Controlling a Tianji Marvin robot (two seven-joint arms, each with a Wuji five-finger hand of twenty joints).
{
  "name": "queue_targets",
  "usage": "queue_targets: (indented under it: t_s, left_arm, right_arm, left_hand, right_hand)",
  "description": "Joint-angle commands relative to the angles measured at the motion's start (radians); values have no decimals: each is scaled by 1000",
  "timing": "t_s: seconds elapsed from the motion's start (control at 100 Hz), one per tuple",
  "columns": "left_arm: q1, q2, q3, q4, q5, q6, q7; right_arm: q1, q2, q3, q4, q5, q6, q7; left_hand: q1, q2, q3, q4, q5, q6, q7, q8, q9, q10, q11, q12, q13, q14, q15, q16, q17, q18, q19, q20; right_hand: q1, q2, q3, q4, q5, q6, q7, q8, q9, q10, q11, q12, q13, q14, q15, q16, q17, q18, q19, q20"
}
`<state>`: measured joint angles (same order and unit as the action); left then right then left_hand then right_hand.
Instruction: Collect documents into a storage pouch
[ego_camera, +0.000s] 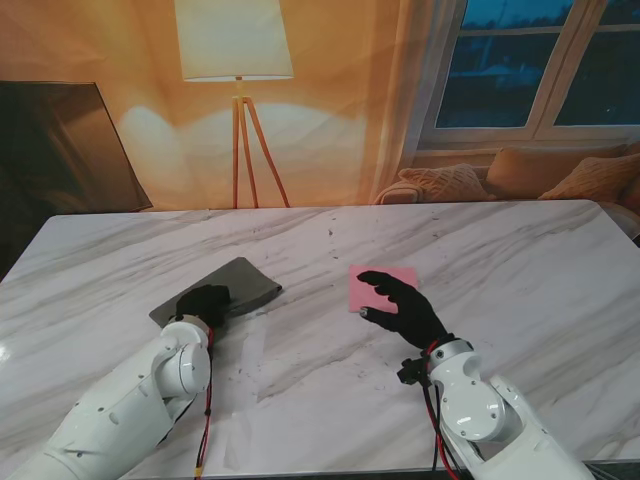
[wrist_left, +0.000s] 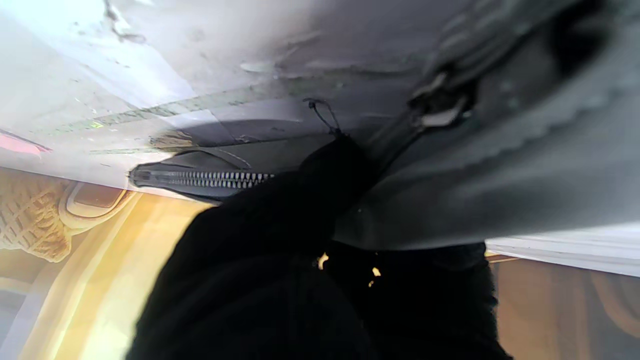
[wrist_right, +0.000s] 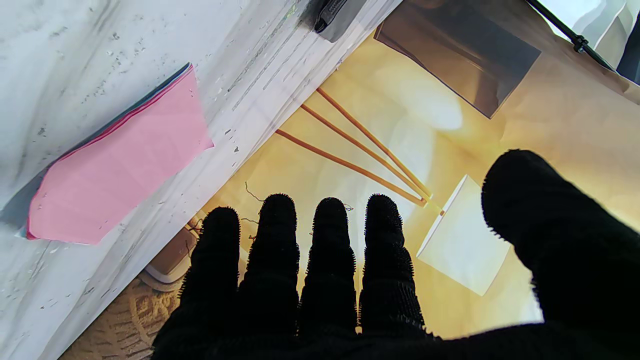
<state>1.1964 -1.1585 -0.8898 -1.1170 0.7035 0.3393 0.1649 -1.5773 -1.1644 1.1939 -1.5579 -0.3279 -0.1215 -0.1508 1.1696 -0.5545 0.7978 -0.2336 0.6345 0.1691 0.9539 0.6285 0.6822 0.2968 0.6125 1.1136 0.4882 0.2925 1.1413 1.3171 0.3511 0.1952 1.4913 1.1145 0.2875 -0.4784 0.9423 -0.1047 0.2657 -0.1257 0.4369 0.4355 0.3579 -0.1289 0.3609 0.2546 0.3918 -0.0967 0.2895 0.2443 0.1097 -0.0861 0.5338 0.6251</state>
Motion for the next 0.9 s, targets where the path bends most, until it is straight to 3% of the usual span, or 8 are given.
queue_targets:
  t_s: [0.0, 0.13, 0.33, 0.61, 0.89]
  left_arm:
    - [23, 16, -17, -24, 17, 3, -17]
    - [54, 23, -63, -74, 43, -2, -16]
    - [106, 38, -133, -173, 81, -25, -46]
    - [174, 60, -212, -339, 73, -54, -179]
    - [221, 68, -254, -471, 39, -76, -256]
  right_arm:
    - [-1, -1, -2, -2, 1, 7, 14]
    - [-1, -1, -4, -2, 2, 9, 14]
    - [0, -1, -6, -2, 2, 11, 14]
    - [1, 0, -12, -3, 8, 16, 21]
    - [1, 0, -15, -5, 9, 20, 22]
  left_hand:
    - [118, 100, -7, 8, 130, 20, 226, 160, 47, 29, 31, 26, 31, 28, 54, 33, -25, -51, 1, 56]
    - [121, 117, -22, 12, 134, 15, 226, 226, 83, 40, 90, 50, 55, 24, 95, 42, -26, -20, 14, 97]
    - [121, 130, -35, 22, 138, 6, 217, 271, 99, 47, 114, 64, 56, 26, 109, 50, -49, -14, 9, 128]
    - [120, 121, -39, 25, 149, -6, 201, 304, 123, 37, 119, 72, 58, 25, 111, 50, -81, -18, -5, 164]
    - [110, 109, -26, 28, 157, -7, 185, 307, 135, 38, 110, 75, 64, 30, 109, 45, -80, -15, -12, 175]
  right_hand:
    - [-25, 14, -24, 11, -18, -15, -5, 7, -22, -16, -5, 6, -16, -13, -17, 14, 4, -10, 9, 19]
    - [-26, 17, -25, 12, -16, -15, -4, 8, -23, -15, -5, 6, -16, -15, -16, 15, 4, -9, 11, 22]
    - [-27, 18, -25, 12, -14, -14, -2, 9, -23, -15, -5, 7, -16, -14, -15, 15, 4, -11, 11, 24]
    - [-24, 15, -23, 12, -11, -14, -1, 11, -23, -14, -5, 7, -17, -14, -15, 16, 3, -16, 9, 25]
    - [-23, 12, -21, 11, -8, -12, 0, 12, -23, -11, -4, 7, -16, -16, -14, 16, 4, -19, 8, 24]
